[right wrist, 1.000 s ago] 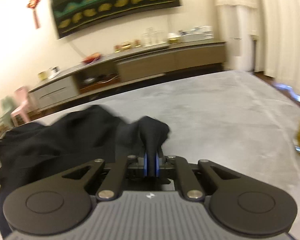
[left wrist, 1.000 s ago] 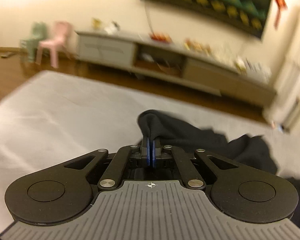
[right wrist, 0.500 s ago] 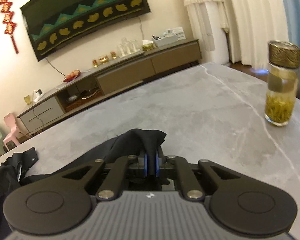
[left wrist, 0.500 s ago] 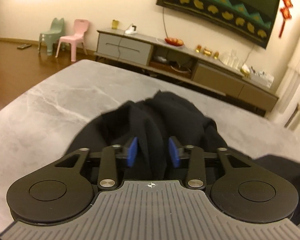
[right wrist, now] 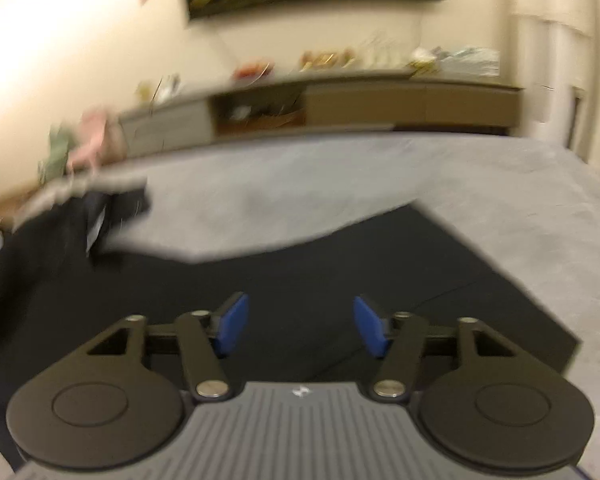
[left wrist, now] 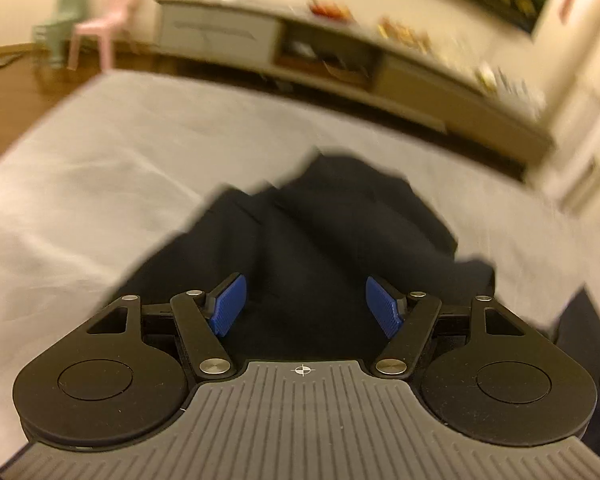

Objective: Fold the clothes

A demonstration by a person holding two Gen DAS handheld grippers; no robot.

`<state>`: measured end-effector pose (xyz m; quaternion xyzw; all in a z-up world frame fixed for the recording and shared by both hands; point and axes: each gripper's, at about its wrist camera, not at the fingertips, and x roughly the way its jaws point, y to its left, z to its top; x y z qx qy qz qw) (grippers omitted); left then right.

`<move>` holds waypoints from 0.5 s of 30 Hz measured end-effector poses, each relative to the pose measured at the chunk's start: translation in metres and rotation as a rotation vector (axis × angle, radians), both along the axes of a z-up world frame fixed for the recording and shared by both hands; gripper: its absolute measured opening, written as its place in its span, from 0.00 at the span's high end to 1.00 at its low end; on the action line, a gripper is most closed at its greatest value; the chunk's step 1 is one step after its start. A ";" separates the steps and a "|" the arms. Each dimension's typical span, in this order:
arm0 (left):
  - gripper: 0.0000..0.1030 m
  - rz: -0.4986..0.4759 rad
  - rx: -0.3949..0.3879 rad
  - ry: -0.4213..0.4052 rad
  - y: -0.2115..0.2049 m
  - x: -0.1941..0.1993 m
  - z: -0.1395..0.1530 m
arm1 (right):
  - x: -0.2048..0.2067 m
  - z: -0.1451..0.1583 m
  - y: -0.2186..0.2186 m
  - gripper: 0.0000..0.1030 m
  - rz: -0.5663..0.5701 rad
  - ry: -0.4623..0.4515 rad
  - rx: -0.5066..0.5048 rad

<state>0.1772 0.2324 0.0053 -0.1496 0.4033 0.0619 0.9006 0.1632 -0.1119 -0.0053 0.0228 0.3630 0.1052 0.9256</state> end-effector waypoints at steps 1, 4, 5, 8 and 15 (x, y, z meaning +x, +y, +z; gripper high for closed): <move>0.83 -0.011 0.017 0.019 -0.004 0.006 -0.006 | 0.004 -0.003 -0.001 0.97 -0.003 0.016 -0.008; 1.00 0.025 0.061 -0.012 -0.004 0.002 -0.004 | 0.018 -0.012 -0.004 1.00 -0.014 0.064 -0.032; 1.00 0.069 0.066 -0.056 0.001 -0.006 0.004 | 0.021 -0.012 -0.013 1.00 -0.044 0.060 -0.049; 1.00 0.263 0.010 -0.256 0.030 -0.069 0.051 | 0.030 -0.011 -0.054 1.00 -0.173 0.055 -0.071; 0.86 0.152 -0.023 -0.201 0.026 -0.164 0.076 | 0.031 0.000 -0.114 0.84 -0.361 0.049 0.035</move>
